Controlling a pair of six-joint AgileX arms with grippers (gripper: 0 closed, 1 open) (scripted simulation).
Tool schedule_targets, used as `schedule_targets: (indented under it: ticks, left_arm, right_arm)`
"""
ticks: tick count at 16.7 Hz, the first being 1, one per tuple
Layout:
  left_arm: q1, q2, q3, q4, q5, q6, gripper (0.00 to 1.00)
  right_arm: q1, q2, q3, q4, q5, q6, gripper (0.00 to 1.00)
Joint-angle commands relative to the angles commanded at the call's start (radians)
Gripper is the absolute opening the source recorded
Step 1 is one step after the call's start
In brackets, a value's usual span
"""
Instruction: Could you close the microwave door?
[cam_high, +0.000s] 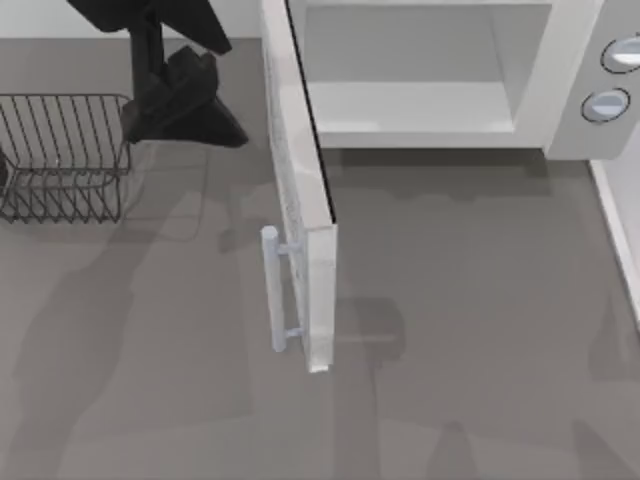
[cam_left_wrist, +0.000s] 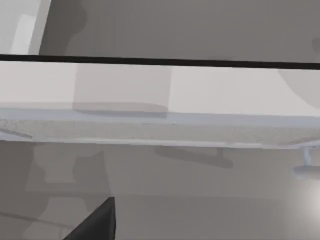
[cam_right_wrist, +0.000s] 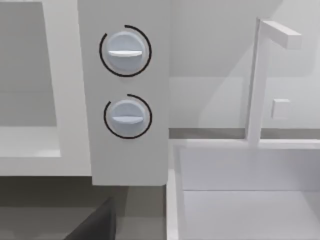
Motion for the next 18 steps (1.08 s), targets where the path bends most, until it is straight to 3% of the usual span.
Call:
schedule_targets:
  ticks: [4, 11, 16, 18]
  left_arm:
    - [-0.011, -0.005, -0.042, 0.043, -0.003, -0.012, 1.00]
    - [-0.085, -0.012, -0.282, 0.311, -0.027, -0.089, 1.00]
    - [-0.093, -0.012, -0.305, 0.335, -0.029, -0.097, 1.00]
    - [-0.093, -0.012, -0.305, 0.335, -0.029, -0.097, 0.85]
  right_arm:
    - [0.000, 0.000, 0.000, 0.000, 0.000, 0.000, 1.00]
    - [0.000, 0.000, 0.000, 0.000, 0.000, 0.000, 1.00]
    - [0.000, 0.000, 0.000, 0.000, 0.000, 0.000, 1.00]
    - [0.000, 0.000, 0.000, 0.000, 0.000, 0.000, 1.00]
